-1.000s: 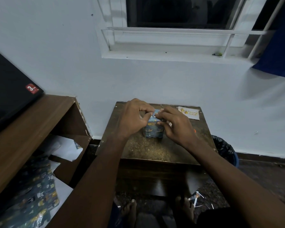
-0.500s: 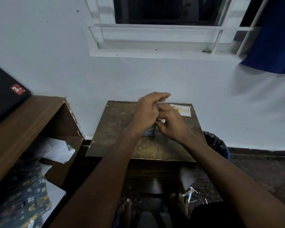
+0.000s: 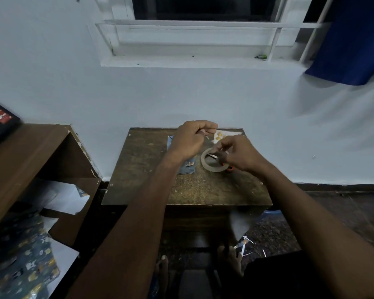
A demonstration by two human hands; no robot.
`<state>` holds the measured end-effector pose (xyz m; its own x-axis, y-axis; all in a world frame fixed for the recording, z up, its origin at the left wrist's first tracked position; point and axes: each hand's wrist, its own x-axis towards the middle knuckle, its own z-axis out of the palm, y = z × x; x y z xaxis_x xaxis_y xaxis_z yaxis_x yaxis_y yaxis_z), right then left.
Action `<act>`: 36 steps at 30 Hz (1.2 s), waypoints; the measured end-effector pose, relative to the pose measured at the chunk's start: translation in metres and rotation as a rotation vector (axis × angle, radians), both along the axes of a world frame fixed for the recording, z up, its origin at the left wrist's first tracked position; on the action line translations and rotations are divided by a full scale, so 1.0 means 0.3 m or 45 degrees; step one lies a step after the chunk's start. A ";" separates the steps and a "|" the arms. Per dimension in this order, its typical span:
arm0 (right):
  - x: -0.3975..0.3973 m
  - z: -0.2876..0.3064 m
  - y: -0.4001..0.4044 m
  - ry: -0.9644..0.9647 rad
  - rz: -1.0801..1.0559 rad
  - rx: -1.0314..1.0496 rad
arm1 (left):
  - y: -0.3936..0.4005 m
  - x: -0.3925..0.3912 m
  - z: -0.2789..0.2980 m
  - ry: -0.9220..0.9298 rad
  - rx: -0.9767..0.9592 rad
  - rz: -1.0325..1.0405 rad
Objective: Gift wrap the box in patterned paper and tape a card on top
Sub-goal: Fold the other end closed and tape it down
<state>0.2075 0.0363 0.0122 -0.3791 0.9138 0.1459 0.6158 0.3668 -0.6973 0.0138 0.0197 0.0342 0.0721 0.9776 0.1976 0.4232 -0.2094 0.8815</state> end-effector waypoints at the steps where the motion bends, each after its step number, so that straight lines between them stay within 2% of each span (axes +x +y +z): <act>1: -0.002 -0.012 -0.001 -0.186 0.065 0.044 | 0.000 -0.002 0.000 -0.005 0.000 0.001; 5: -0.035 -0.051 -0.005 -0.726 0.104 0.239 | -0.009 -0.008 0.013 0.044 0.014 -0.017; 8: -0.044 -0.064 0.001 -0.821 0.085 0.248 | -0.019 -0.008 0.013 0.087 0.022 -0.018; 11: -0.017 -0.035 0.010 -0.613 0.014 0.160 | -0.023 -0.015 0.010 0.046 0.018 -0.027; 14: 0.026 0.024 0.014 -0.187 -0.064 0.089 | -0.020 -0.021 0.008 0.009 0.044 -0.045; 16: 0.043 0.058 -0.001 0.071 -0.016 0.024 | -0.014 -0.025 0.004 0.016 0.075 -0.055; 18: 0.046 0.075 -0.020 0.230 0.056 -0.008 | -0.009 -0.028 0.007 0.044 0.079 -0.054; 22: 0.038 0.084 -0.036 0.370 0.095 -0.072 | -0.004 -0.035 0.020 0.074 0.070 -0.062; 29: 0.032 0.073 -0.021 0.391 0.136 -0.174 | -0.010 -0.037 0.020 -0.059 0.086 -0.136; 36: 0.020 0.073 -0.030 0.554 0.294 -0.404 | -0.002 -0.028 0.006 -0.302 0.077 -0.038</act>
<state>0.2134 0.0272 0.0342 -0.5403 0.8389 0.0654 0.1773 0.1894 -0.9658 0.0055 0.0192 0.0359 0.0452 0.9616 0.2708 0.1987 -0.2744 0.9409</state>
